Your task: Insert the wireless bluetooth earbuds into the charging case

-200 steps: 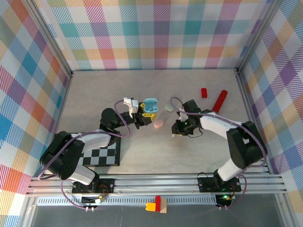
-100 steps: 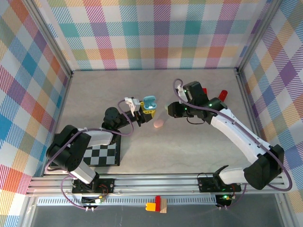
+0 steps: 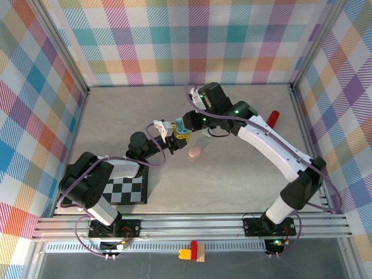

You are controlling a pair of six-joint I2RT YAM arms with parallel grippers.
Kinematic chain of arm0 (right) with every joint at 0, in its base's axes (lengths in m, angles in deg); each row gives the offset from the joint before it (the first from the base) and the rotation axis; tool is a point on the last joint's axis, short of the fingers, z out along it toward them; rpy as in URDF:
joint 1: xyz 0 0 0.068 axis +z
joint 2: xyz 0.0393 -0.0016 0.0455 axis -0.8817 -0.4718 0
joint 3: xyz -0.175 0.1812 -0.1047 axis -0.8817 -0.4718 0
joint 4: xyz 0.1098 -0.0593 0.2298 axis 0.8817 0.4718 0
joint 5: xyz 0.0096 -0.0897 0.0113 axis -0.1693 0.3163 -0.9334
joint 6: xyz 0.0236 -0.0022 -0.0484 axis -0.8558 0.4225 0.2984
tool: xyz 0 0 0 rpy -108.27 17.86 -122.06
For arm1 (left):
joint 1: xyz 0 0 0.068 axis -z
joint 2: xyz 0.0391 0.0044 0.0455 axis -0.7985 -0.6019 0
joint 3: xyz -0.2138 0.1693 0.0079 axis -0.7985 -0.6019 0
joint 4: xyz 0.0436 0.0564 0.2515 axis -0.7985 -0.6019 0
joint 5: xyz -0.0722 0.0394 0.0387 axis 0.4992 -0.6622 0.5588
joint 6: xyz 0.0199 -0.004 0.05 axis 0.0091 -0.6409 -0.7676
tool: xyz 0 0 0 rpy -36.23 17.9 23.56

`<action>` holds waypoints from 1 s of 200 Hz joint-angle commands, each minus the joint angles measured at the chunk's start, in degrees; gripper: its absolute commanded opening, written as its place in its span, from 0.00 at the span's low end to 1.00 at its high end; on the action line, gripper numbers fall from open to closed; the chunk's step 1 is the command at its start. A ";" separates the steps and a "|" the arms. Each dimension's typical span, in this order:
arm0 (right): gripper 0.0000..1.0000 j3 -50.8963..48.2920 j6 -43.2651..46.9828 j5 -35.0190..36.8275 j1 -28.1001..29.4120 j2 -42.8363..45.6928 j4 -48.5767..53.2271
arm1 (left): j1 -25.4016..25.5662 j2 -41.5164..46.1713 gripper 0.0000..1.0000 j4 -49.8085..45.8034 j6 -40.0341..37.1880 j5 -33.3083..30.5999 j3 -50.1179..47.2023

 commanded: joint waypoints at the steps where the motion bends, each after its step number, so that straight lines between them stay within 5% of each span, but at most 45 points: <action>1: 0.21 3.58 1.34 0.10 1.07 -1.59 1.60 | -0.72 0.33 0.41 3.00 -1.27 -0.70 -0.43; 150: 0.22 3.10 1.17 -3.10 2.50 -6.86 0.92 | -1.52 1.23 0.40 2.95 -0.48 -1.42 -1.31; 200: 0.34 2.13 0.03 -1.77 2.52 -5.21 -0.22 | -1.60 1.44 0.40 2.97 -0.30 -1.34 -1.31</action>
